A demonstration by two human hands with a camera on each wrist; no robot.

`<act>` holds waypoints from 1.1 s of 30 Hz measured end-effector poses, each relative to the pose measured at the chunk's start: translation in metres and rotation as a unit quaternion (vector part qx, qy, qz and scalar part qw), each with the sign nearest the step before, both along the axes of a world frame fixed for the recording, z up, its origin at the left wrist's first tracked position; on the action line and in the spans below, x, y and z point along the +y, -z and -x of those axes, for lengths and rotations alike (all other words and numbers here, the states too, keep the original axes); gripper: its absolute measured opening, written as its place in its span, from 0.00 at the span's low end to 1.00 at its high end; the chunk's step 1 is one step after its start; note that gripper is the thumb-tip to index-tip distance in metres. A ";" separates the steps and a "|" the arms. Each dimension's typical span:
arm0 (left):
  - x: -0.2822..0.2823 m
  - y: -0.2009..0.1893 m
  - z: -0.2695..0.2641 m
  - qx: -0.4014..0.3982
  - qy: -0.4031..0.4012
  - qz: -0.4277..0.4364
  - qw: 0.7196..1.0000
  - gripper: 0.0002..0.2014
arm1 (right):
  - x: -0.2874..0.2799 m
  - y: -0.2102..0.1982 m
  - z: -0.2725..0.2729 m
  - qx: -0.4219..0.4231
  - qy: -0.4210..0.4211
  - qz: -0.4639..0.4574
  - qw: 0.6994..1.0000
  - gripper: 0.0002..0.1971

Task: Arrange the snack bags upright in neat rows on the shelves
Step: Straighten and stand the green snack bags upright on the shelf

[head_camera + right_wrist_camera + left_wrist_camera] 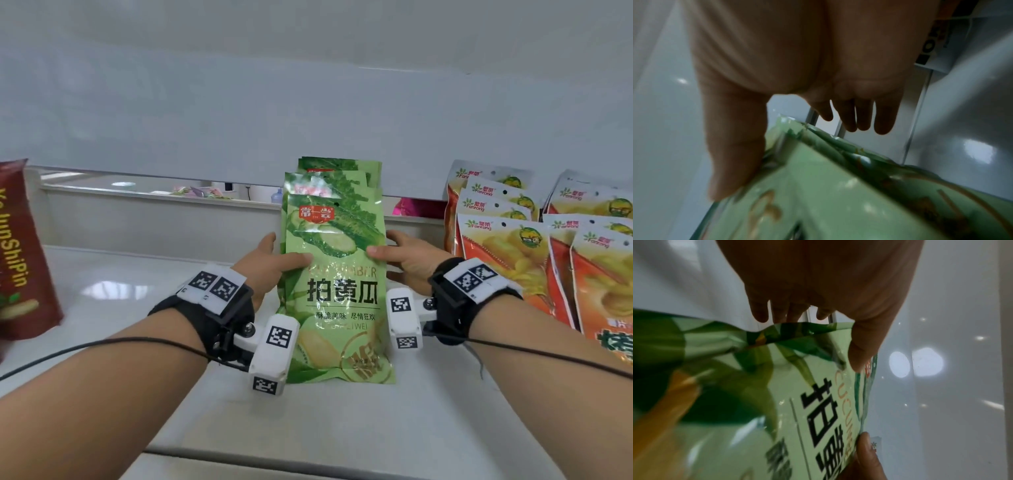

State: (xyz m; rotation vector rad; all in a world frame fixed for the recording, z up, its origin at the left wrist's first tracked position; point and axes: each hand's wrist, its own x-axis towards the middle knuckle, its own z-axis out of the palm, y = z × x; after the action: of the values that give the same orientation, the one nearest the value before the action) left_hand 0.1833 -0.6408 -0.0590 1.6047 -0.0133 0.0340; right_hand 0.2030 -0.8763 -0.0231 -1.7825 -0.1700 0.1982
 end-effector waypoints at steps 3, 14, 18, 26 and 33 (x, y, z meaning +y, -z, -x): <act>0.002 -0.003 -0.002 0.013 0.029 -0.016 0.999 0.58 | 0.005 0.003 -0.010 0.008 -0.027 0.000 1.000 0.57; 0.006 0.004 -0.020 0.035 0.128 0.026 0.991 0.37 | 0.009 0.037 -0.033 0.018 -0.062 -0.113 0.991 0.80; 0.005 0.004 -0.023 0.054 0.164 0.034 0.984 0.32 | 0.011 0.043 -0.036 0.003 -0.094 -0.156 0.983 0.75; 0.026 -0.001 -0.026 0.061 0.180 0.060 0.980 0.28 | 0.042 0.048 -0.032 -0.019 -0.150 -0.200 0.968 0.53; 0.074 -0.007 -0.028 0.058 0.158 0.051 0.984 0.31 | 0.096 0.053 -0.034 -0.030 -0.130 -0.242 0.961 0.25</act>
State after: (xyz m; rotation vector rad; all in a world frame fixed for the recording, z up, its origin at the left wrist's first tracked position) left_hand 0.2115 -0.5666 -0.0517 1.4847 -0.1737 -0.3005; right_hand 0.2369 -0.7804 -0.0759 -1.2753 -0.4574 0.2657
